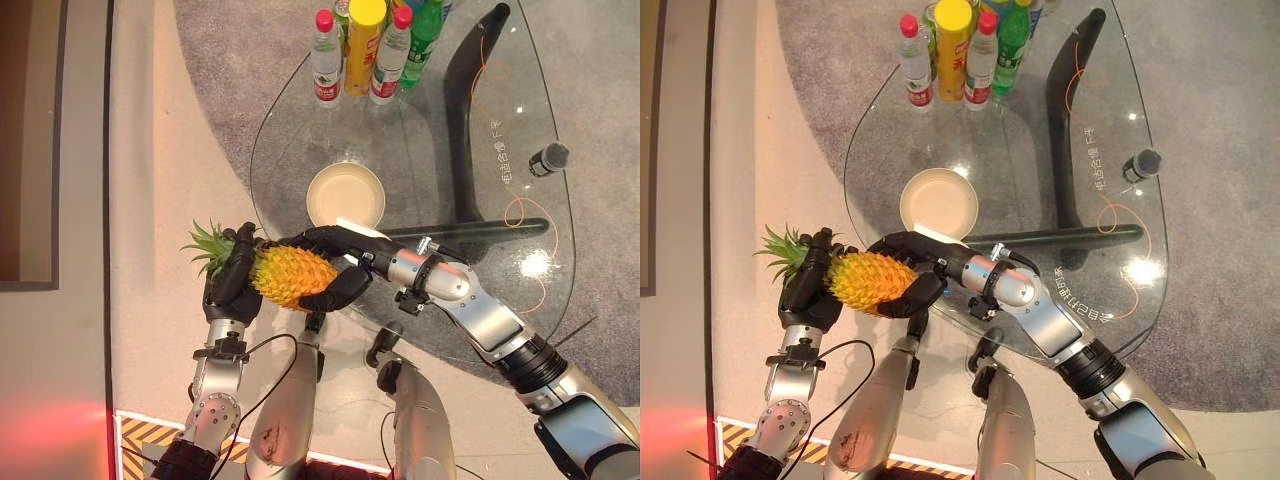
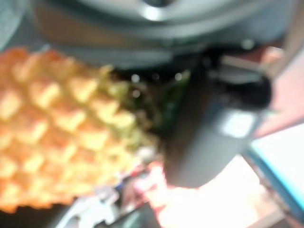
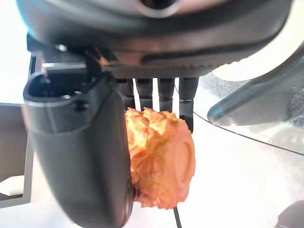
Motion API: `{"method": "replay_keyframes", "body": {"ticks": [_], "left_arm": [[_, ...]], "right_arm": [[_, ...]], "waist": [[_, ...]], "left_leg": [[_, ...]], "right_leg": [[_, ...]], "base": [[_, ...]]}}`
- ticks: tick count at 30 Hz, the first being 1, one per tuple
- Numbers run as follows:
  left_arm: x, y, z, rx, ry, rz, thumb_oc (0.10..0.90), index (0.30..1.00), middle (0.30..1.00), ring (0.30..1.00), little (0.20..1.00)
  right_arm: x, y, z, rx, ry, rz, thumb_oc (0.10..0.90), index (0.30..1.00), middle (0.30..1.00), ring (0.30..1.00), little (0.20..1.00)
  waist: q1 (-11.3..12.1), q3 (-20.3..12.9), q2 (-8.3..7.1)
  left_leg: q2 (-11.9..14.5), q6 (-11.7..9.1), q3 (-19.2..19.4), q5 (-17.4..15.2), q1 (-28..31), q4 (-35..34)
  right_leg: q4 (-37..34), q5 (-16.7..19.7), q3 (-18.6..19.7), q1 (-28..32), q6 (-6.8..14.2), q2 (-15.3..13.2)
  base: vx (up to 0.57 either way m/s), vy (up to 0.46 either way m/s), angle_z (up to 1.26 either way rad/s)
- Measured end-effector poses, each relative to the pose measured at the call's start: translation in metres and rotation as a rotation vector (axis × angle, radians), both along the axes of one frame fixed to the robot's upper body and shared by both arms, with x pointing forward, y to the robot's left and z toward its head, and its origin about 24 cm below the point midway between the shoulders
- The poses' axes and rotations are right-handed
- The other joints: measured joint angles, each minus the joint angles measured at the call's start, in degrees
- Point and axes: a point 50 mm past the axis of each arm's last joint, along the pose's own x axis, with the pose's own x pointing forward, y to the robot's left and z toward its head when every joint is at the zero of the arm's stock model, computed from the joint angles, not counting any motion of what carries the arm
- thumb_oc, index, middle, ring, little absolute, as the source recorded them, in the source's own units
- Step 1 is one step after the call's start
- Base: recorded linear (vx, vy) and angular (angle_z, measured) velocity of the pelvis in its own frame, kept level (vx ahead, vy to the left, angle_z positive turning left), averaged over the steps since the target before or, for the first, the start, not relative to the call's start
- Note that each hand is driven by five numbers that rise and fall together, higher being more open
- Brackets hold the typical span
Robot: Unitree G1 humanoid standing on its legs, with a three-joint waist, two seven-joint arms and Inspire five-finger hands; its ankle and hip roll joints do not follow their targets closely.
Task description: Pick up the fruit to the plate
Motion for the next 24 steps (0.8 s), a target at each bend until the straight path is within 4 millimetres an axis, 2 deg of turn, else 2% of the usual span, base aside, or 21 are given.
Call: {"method": "replay_keyframes", "body": {"ticks": [2, 4, 5, 15, 24], "left_arm": [[0.0, 0.0, 0.0, -0.003, 0.002, 0.0, 0.1, 0.3, 0.3, 0.3, 0.2], [0.0, 0.0, 0.0, -0.005, 0.003, 0.004, 0.1, 0.3, 0.3, 0.3, 0.2], [0.0, 0.001, 0.0, -0.005, 0.003, 0.007, 0.1, 0.3, 0.3, 0.3, 0.2], [0.005, 0.01, 0.008, -0.032, -0.017, 0.067, 0.1, 0.3, 0.3, 0.3, 0.2], [0.011, 0.007, 0.015, -0.04, -0.044, 0.059, 0.1, 0.3, 0.3, 0.3, 0.2]], "right_arm": [[0.0, 0.0, 0.0, 0.004, -0.002, -0.003, 0.1, 0.3, 0.3, 0.3, 0.2], [0.0, 0.001, 0.0, 0.006, -0.003, -0.006, 0.646, 0.768, 0.768, 0.768, 0.746], [0.0, 0.002, -0.001, 0.009, -0.002, -0.006, 0.8, 0.9, 0.9, 0.9, 0.9], [-0.006, 0.014, -0.005, 0.11, 0.02, 0.008, 0.8, 0.9, 0.9, 0.9, 0.9], [-0.015, 0.006, -0.009, 0.193, -0.021, -0.077, 0.8, 0.9, 0.9, 0.9, 0.9]], "waist": [[-0.01, 0.0, 0.0], [-0.01, 0.0, 0.0], [-0.03, 0.0, 0.0], [-0.16, 0.04, -0.12], [-0.53, 0.09, -0.53]], "left_leg": [[0.02, 0.0, -0.05, 0.0, 0.0, 0.01], [0.05, -0.01, -0.06, 0.0, -0.01, 0.02], [0.06, -0.01, -0.06, 0.0, -0.01, 0.03], [0.05, -0.03, -0.06, -0.05, -0.12, 0.08], [0.09, 0.11, -0.05, -0.66, -1.19, 1.13]], "right_leg": [[-0.01, -0.01, -0.14, 0.07, 0.0, -0.01], [-0.02, -0.03, -0.23, 0.12, 0.0, -0.02], [-0.02, -0.04, -0.25, 0.13, -0.01, -0.02], [-0.06, -0.07, -0.31, 0.1, 0.01, -0.03], [-0.06, -0.13, -0.36, -0.37, 0.11, 0.02]], "base": [[0.0, 0.0, 0.0], [0.0, 0.0, 0.0], [0.0, 0.0, 0.0], [0.0, 0.0, 0.0], [0.0, 0.004, 0.0]]}}
